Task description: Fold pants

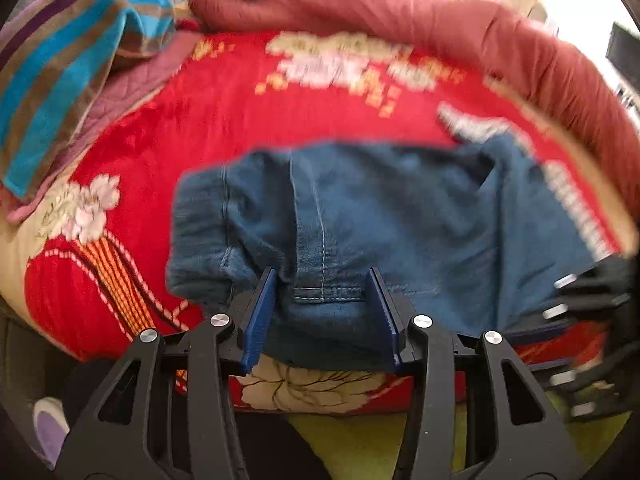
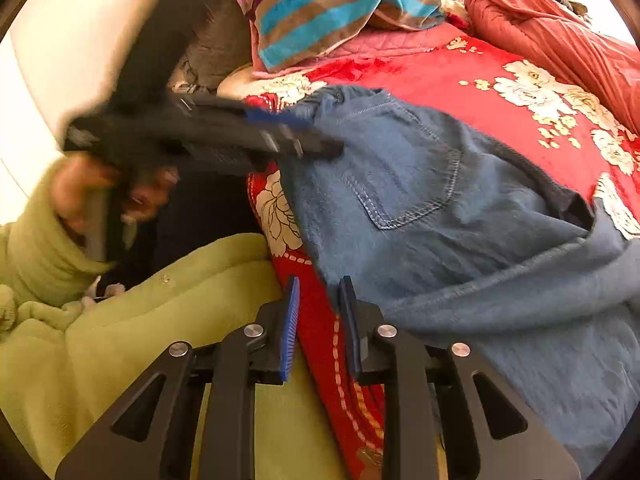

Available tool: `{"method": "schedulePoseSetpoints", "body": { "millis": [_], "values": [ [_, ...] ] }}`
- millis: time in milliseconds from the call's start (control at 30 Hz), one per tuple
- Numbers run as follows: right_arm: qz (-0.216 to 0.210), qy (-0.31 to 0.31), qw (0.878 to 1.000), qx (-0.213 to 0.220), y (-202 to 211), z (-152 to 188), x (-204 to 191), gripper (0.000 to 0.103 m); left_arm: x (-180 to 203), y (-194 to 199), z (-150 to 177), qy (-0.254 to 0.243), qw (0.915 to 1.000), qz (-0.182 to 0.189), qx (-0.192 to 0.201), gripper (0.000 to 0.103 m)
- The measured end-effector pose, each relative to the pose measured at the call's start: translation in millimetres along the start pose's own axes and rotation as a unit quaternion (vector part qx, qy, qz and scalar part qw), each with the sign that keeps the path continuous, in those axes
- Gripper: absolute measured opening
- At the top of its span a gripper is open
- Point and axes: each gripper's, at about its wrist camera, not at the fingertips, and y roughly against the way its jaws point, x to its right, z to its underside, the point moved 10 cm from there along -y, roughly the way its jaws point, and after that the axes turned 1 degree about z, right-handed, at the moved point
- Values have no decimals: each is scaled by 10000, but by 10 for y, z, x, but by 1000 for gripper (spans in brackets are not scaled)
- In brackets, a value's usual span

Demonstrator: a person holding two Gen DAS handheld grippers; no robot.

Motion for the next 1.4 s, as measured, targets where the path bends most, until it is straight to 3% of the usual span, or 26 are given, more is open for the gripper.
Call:
{"method": "schedulePoseSetpoints", "body": {
  "millis": [200, 300, 400, 567, 667, 733, 1000, 1200, 1400],
  "values": [
    [260, -398, 9978, 453, 165, -256, 245, 31, -53, -49, 146, 119, 9999, 53, 21, 37],
    [368, -583, 9974, 196, -19, -235, 336, 32, -42, -43, 153, 76, 9999, 18, 69, 37],
    [473, -820, 9945, -453, -355, -24, 426, 38, -51, -44, 158, 81, 9999, 46, 121, 37],
    [407, -999, 9933, -422, -393, -18, 453, 38, -40, -57, 161, 119, 9997, 145, 144, 38],
    [327, -1105, 9928, -315, -282, -46, 443, 40, -44, -33, 154, 182, 9995, 191, 186, 37],
    [340, -1195, 9922, -63, -89, -139, 500, 52, -31, 79, 119, 254, 9989, 234, 319, 38],
    [1224, -1591, 9772, 692, 623, -246, 1126, 59, 72, 469, -54, 323, 9962, 295, 750, 48],
    [1641, -1869, 9648, 852, 846, -216, 1516, 60, 340, 485, -111, 156, 9962, 517, 680, 52],
    [1996, -2065, 9550, 744, 815, -378, 1987, 60, 794, 323, -116, -78, 9942, 1009, 359, 52]
  ]
}}
